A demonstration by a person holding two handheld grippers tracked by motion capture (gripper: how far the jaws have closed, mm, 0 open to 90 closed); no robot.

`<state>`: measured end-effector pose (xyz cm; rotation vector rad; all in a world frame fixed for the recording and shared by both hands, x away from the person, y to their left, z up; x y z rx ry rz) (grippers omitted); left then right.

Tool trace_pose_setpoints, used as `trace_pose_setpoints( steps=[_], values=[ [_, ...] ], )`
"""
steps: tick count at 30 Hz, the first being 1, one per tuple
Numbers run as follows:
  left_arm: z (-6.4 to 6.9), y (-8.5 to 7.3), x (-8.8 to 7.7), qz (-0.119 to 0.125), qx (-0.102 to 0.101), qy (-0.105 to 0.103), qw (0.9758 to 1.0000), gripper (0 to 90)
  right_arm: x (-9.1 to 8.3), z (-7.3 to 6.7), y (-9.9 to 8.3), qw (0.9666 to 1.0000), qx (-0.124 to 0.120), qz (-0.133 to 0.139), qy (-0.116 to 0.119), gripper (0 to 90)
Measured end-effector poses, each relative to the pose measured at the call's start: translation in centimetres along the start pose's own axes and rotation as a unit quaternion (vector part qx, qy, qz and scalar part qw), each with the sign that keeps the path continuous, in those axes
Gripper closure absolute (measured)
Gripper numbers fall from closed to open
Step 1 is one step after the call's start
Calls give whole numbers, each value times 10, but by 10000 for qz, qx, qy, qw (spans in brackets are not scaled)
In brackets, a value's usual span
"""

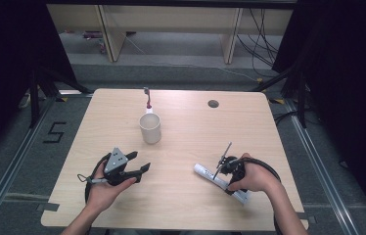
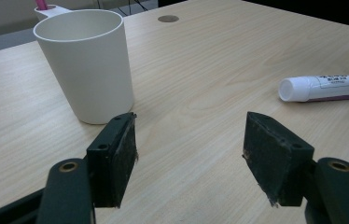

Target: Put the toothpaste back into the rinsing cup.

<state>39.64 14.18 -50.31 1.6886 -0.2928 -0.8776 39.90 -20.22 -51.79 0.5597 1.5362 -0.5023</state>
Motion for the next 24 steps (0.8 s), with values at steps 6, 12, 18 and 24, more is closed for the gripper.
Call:
trace_pose_setpoints(
  steps=[6,12,18,24],
  values=[
    [-1,0,0,2,-4,-1,10000,343,2,0,4,9998,-140,-170,-20,521],
    [-1,0,0,-25,7,1,10000,343,4,-1,7,9994,-172,-280,-45,522],
    [-1,0,0,-22,8,-2,10000,343,6,0,8,9992,-233,-322,-36,525],
    [0,1,0,-13,18,-19,10000,343,6,-1,11,9990,-274,-363,-20,528]
  ],
)
Point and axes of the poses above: each handheld gripper's, and its own axes: x roughly forward along the jaws, y roughly out of its top, z roughly to its right, the point moved 5 cm from there along x, roughly forward along the jaws, and after that the axes turned 5 degrees about x, right-handed, at the moved point
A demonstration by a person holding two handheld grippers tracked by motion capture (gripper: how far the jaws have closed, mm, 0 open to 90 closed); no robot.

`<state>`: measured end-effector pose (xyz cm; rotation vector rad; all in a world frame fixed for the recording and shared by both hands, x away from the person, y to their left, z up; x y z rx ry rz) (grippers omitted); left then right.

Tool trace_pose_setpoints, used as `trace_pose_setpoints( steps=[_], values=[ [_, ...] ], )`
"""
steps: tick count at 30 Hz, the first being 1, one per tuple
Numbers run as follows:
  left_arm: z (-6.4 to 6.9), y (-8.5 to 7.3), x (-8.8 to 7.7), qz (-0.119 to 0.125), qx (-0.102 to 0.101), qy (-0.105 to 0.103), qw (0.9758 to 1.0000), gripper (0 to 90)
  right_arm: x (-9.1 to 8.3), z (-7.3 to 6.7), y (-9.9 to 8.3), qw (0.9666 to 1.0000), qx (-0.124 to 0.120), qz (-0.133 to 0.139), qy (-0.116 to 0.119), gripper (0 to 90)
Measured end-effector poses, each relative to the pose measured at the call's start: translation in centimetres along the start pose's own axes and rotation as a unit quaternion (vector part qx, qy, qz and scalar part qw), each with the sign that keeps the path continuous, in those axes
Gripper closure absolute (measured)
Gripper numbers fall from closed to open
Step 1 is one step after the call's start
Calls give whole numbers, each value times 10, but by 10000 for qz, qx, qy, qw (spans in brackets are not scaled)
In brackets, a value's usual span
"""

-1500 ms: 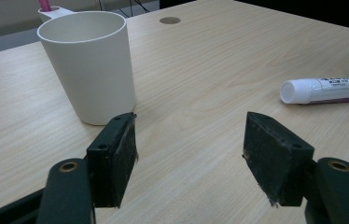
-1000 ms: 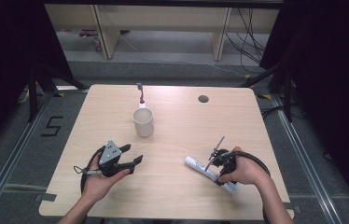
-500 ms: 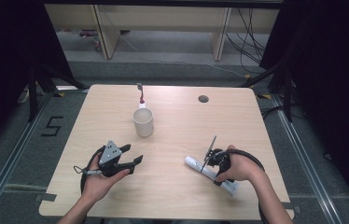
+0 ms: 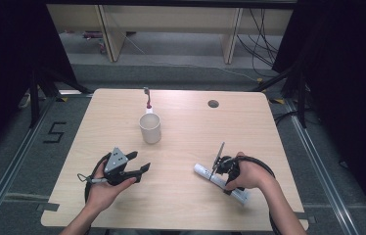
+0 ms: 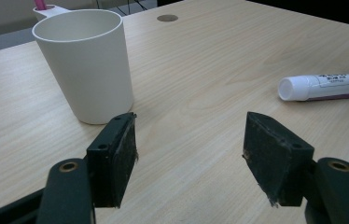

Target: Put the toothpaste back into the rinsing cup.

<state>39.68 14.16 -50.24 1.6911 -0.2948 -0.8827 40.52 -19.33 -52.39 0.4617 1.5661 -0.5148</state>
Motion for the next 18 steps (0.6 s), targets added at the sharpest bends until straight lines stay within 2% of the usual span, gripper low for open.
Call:
trace_pose_setpoints(
  steps=[7,11,12,13,15,18],
  values=[
    [0,0,1,15,-12,-16,10000,343,0,1,2,10000,-34,-53,16,564],
    [0,-1,0,7,-6,3,10000,343,0,2,2,9999,-124,-48,9,570],
    [0,-1,-1,4,-9,9,10000,343,0,2,3,9997,-219,-45,1,572],
    [0,-2,-1,1,-19,15,10000,343,-1,0,2,9999,-130,-79,-61,576],
    [0,-2,-1,0,-22,12,10000,343,0,1,3,9997,-253,-53,-46,579],
    [0,-2,0,0,-15,4,10000,343,0,0,3,9995,-295,-75,-81,585]
  ],
)
Point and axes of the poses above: each handheld gripper's, and its own axes: x roughly forward along the jaws, y roughly out of its top, z roughly to its right, the point moved 5 cm from there along x, roughly forward along the jaws, and after that the axes turned 5 degrees about x, right-handed, at the moved point
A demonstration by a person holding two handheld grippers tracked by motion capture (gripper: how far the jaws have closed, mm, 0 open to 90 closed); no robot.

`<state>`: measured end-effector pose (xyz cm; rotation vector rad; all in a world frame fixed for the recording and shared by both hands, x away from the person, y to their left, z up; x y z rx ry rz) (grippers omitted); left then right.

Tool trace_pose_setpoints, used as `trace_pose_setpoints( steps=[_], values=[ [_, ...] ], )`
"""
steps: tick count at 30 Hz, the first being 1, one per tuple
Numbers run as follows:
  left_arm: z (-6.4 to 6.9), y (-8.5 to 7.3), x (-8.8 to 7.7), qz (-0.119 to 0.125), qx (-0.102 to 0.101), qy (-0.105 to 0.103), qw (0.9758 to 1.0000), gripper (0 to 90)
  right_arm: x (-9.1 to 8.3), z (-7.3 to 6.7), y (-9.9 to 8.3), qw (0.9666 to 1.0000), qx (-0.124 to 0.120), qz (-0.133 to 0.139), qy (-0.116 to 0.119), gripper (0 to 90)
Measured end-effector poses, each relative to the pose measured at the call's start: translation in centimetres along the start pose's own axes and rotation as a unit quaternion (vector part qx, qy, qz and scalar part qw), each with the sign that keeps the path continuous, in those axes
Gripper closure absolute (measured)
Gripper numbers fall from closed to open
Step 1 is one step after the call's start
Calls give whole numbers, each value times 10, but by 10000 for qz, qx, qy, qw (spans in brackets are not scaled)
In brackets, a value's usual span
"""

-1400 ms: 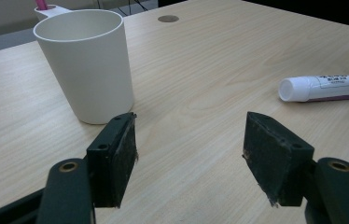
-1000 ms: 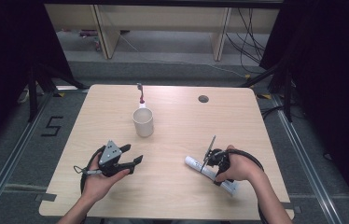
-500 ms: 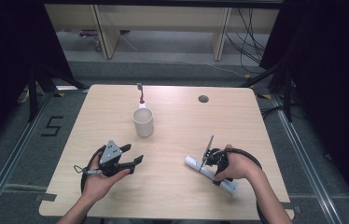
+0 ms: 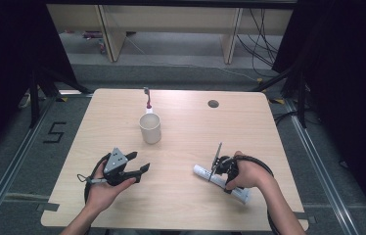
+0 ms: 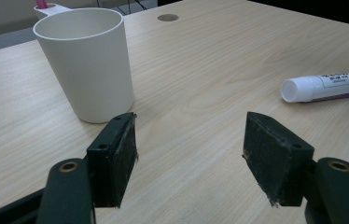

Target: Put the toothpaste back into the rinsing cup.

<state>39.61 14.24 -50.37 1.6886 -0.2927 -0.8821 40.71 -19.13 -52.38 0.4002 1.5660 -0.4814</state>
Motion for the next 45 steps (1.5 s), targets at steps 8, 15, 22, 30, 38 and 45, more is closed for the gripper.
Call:
trace_pose_setpoints(
  steps=[8,15,22,30,38,45],
  values=[
    [1,-2,1,-18,-4,-12,10000,343,-1,2,0,9999,-109,-54,20,613],
    [-1,-3,0,-31,-15,5,10000,343,-1,3,2,9999,-142,-96,0,664],
    [-1,-4,1,-50,-5,-6,10000,343,-3,4,1,9999,-154,-29,16,710],
    [-1,-3,1,-49,-1,1,10000,344,-5,5,0,9999,-85,34,99,737],
    [-1,-3,2,-33,4,-33,10000,343,-10,5,-2,9999,40,97,137,764],
    [0,-3,2,-41,5,-13,10000,344,-17,4,-3,9997,75,101,192,774]
  ],
)
Point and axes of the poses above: each handheld gripper's, and its own axes: x roughly forward along the jaws, y roughly out of its top, z roughly to its right, the point moved 5 cm from there along x, roughly forward along the jaws, and after that the axes turned 5 degrees about x, right-handed, at the moved point
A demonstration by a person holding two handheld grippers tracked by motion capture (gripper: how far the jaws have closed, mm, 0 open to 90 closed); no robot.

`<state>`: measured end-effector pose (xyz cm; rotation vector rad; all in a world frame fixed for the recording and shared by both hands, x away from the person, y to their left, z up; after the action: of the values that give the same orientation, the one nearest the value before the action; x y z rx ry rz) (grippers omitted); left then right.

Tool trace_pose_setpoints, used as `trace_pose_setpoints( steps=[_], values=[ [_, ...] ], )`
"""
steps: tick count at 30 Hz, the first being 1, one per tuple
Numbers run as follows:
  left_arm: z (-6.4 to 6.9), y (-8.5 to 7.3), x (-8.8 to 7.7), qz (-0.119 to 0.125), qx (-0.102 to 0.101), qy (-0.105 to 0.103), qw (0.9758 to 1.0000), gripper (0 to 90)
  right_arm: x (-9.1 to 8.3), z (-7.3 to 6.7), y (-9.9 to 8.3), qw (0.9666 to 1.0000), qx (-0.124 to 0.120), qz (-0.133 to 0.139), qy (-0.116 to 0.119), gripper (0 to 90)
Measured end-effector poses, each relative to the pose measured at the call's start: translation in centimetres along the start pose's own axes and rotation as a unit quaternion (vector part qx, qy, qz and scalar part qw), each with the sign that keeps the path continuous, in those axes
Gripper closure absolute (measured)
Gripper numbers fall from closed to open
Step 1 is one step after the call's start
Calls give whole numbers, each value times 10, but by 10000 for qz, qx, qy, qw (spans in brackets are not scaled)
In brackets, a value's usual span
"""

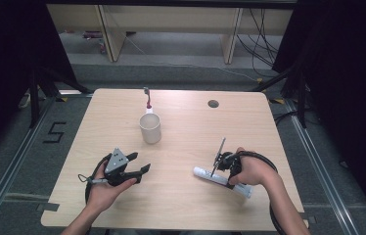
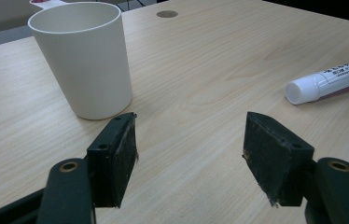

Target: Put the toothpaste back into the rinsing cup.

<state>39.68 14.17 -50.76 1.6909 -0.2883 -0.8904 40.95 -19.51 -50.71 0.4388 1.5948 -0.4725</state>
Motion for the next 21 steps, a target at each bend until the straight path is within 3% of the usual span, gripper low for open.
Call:
trace_pose_setpoints(
  steps=[1,3,7,11,19,21],
  values=[
    [0,0,0,4,-5,1,10000,344,0,1,1,9999,-158,55,21,775],
    [0,0,0,-5,-3,2,10000,344,-2,0,0,10000,-31,21,43,777],
    [-1,0,0,3,2,-20,10000,344,-4,-1,1,9999,-143,-14,97,782],
    [-1,0,0,17,-10,-14,10000,343,-8,-4,1,9999,-24,-53,153,786],
    [-2,0,-1,16,-9,-2,10000,344,-10,-2,2,9996,-160,-45,216,789],
    [-2,0,-1,4,2,-11,10000,345,-12,-3,2,9997,-71,-46,227,790]
  ],
)
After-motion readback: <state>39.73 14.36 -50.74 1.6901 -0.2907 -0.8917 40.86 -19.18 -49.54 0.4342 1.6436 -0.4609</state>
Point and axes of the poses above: each handheld gripper's, and its own axes: x roughly forward along the jaws, y roughly out of its top, z roughly to its right, the point moved 5 cm from there along x, roughly forward along the jaws, and after that the axes turned 5 degrees about x, right-handed, at the moved point
